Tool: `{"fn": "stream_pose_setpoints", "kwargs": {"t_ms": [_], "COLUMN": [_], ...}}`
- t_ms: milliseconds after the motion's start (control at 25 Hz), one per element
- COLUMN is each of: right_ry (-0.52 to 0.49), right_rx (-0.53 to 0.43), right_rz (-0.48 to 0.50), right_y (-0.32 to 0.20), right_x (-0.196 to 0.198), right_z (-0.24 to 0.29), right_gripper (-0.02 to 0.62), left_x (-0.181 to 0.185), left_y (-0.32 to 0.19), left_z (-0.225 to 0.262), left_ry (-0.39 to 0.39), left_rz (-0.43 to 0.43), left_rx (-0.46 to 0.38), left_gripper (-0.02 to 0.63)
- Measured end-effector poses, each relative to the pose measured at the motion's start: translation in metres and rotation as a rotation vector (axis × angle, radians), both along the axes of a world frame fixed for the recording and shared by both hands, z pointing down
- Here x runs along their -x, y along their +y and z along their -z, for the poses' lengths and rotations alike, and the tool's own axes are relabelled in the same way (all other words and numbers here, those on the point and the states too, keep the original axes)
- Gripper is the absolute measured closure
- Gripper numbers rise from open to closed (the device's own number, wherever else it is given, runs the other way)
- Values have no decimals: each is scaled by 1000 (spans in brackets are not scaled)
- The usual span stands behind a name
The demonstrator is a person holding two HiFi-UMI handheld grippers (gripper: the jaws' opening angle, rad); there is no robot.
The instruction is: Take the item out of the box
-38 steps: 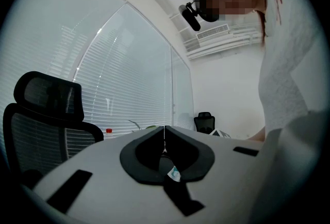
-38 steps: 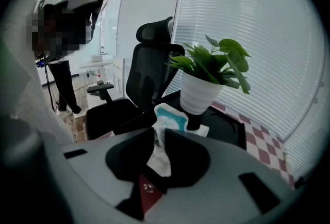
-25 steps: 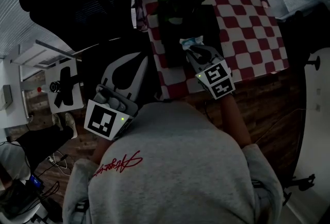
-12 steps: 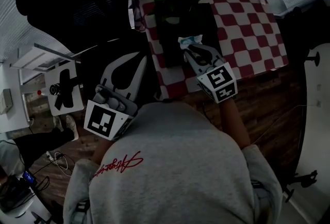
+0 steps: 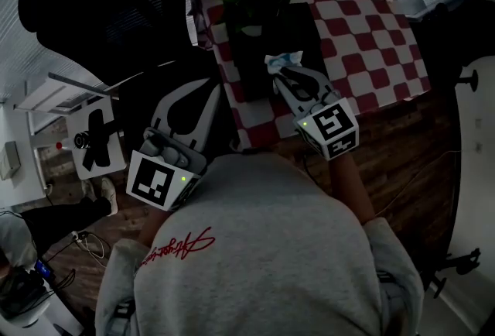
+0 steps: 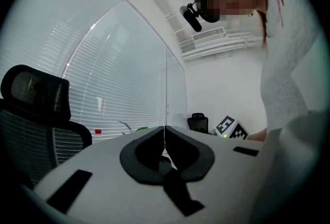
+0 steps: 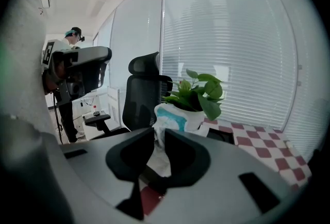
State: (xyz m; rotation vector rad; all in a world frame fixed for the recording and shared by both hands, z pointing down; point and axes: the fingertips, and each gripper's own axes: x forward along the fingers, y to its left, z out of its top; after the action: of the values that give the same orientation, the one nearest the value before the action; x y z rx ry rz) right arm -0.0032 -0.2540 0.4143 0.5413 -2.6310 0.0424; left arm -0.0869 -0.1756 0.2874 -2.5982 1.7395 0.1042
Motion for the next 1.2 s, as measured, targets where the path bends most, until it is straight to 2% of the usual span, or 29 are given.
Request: {"fn": "stream_pose_setpoints", "kwargs": {"t_ms": [1200], "right_ry": [-176], "right_rx": [-79], "right_rz": [-20], "right_y": [6], "right_x": [-2], "right_z": [74], "right_gripper": [523], "left_x": [2], "left_y": [-5], "left_z": [2], "left_ry": [-3], "left_rz": [-14], "left_rx": [-1], "left_gripper": [589]}}
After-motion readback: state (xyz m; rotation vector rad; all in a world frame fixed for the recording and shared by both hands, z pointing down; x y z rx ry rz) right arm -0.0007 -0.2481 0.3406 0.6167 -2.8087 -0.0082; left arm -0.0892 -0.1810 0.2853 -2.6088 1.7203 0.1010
